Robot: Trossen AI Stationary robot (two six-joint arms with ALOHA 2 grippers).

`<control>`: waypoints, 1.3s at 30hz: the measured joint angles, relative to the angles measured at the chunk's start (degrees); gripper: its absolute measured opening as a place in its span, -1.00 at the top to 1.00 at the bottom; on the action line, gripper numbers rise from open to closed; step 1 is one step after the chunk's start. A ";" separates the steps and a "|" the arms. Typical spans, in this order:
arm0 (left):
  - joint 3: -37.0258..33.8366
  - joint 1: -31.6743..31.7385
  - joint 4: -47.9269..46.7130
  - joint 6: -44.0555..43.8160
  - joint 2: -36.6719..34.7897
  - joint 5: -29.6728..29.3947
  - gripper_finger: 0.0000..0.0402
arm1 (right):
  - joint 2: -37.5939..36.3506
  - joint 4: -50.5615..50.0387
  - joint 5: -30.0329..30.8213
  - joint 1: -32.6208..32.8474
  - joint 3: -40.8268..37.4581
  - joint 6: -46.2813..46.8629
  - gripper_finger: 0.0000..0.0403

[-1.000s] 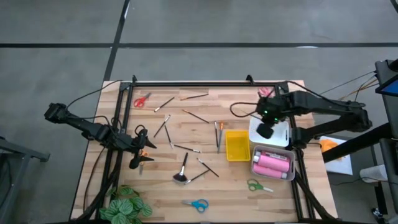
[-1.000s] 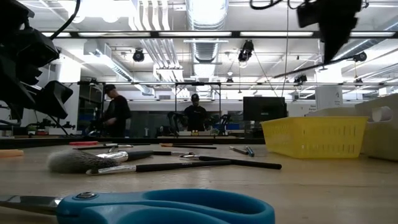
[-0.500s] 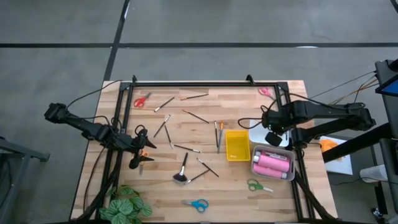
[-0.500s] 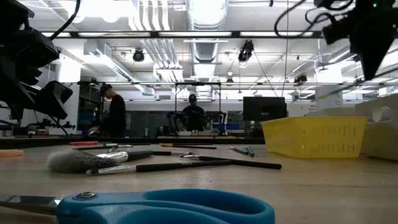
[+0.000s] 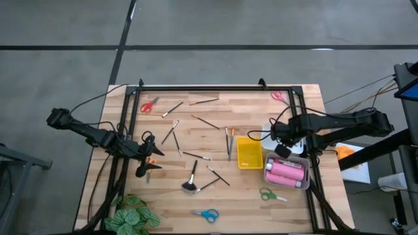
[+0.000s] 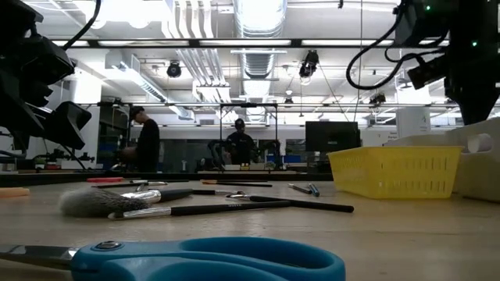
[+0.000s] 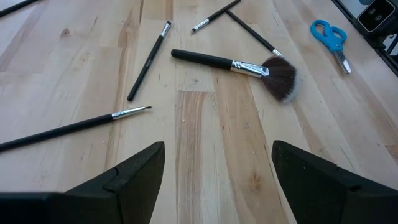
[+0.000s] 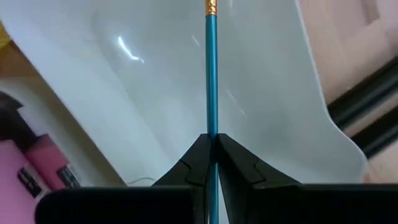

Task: Pick & Place Paint Supplies
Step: Put the blue paint brush into the white bin, then put the black paint brush into the white bin

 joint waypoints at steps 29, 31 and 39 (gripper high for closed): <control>0.00 0.00 0.01 0.00 -0.02 0.00 -0.50 | 0.00 4.16 0.09 0.00 -3.16 0.27 0.36; 0.00 -0.02 0.01 0.00 -0.02 0.00 -0.50 | 0.00 3.99 0.11 0.00 -2.85 0.37 0.36; -0.02 0.00 0.01 0.00 -0.02 0.00 -0.50 | -0.02 2.15 2.96 -0.03 1.54 0.33 0.36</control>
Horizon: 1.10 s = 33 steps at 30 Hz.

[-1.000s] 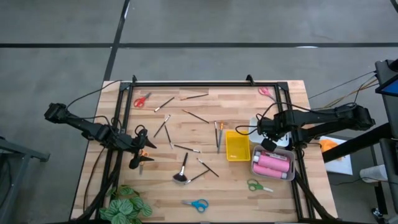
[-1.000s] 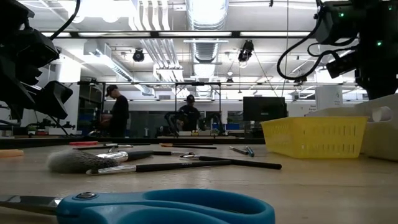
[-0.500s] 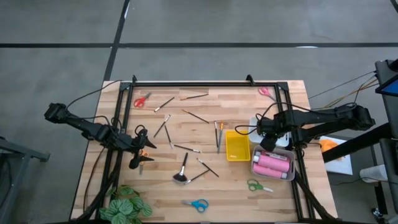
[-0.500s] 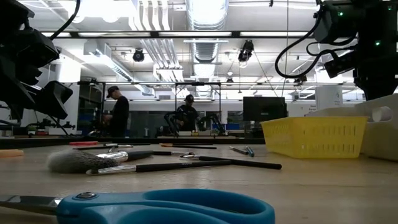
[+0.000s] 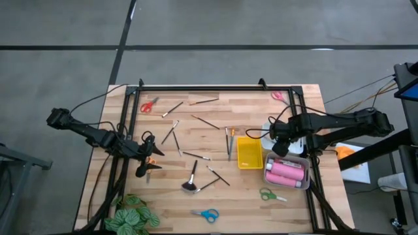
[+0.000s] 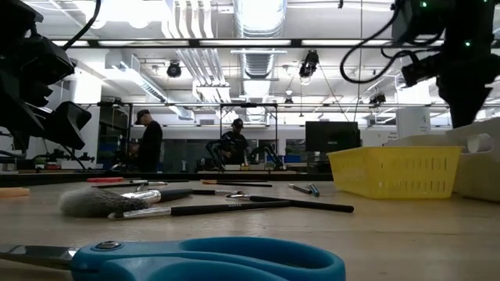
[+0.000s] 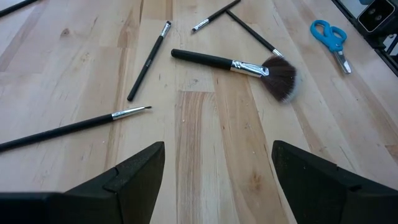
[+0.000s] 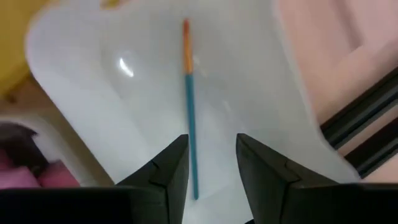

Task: Pick & Place Paint Supplies
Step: Put the black paint brush into the white bin

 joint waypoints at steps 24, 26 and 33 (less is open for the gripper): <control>0.01 -0.01 0.00 0.00 0.01 -0.02 -0.49 | 4.69 29.30 6.14 0.00 8.01 -2.80 0.36; 0.01 -0.01 -0.04 0.00 0.00 -0.02 -0.49 | 6.74 30.68 6.12 0.00 7.95 -2.78 0.36; 0.02 0.00 -0.07 0.00 0.02 0.00 -0.49 | 14.16 37.89 6.12 -0.02 7.95 1.29 0.36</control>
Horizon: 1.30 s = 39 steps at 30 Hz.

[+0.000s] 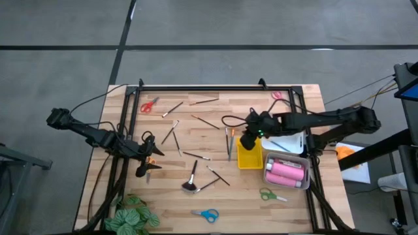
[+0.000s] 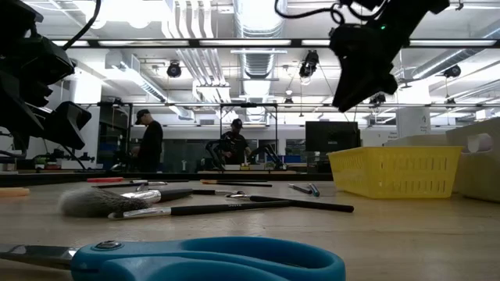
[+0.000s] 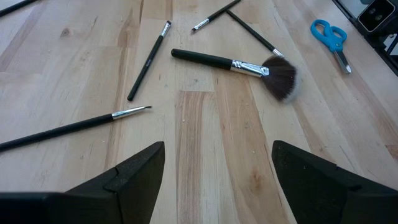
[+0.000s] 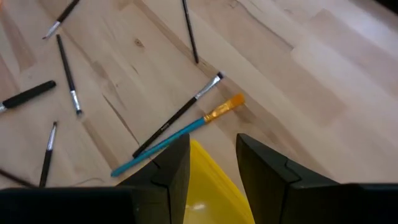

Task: Pick & Place Paint Supplies
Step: Put the black paint brush into the white bin

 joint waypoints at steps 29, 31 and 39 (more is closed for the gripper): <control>-0.01 0.00 -0.09 0.00 -0.02 -0.01 -0.49 | 31.76 9.13 -0.06 -0.60 14.03 6.02 0.36; -0.01 0.00 -0.08 0.00 -0.01 -0.01 -0.49 | 33.13 9.28 0.36 -0.93 14.94 6.11 0.36; 0.00 0.00 -0.28 0.00 -0.02 -0.02 -0.49 | 34.65 9.45 2.53 -2.16 14.31 9.32 0.36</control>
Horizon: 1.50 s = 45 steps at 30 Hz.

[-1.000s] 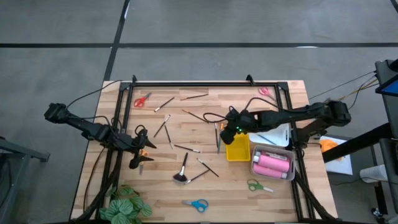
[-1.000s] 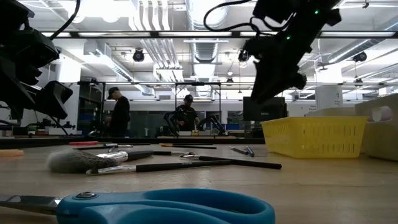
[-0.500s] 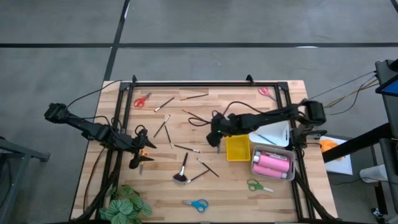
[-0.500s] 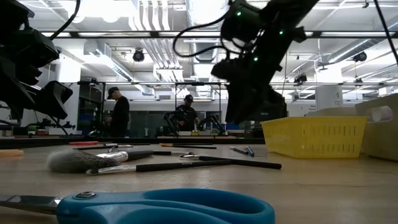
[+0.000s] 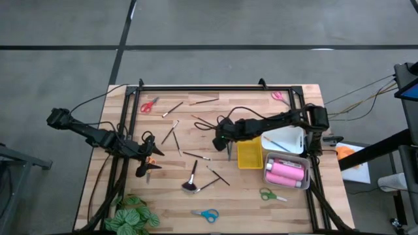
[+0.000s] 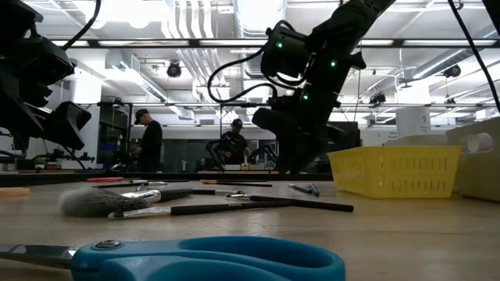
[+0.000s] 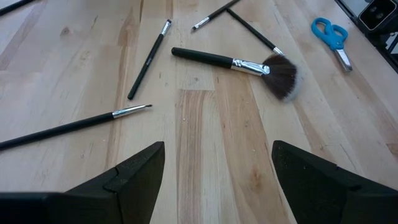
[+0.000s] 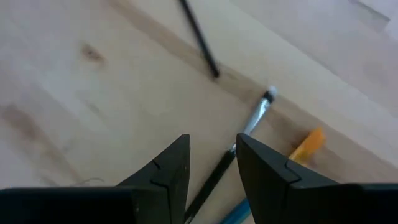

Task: Pick & Place Paint Supplies
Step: Put the black paint brush into the white bin

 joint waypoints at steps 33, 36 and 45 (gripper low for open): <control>0.00 0.00 -0.07 0.00 0.02 0.00 -0.50 | 2.60 6.40 -0.71 -1.40 -3.75 -0.22 0.91; 0.00 -0.01 -0.07 0.00 0.01 0.01 -0.50 | 2.60 6.54 -0.75 -1.40 -3.75 -0.20 0.90; 0.00 0.00 -0.07 0.00 0.02 0.00 -0.50 | 2.64 6.99 -0.95 -1.38 -3.82 -0.09 0.90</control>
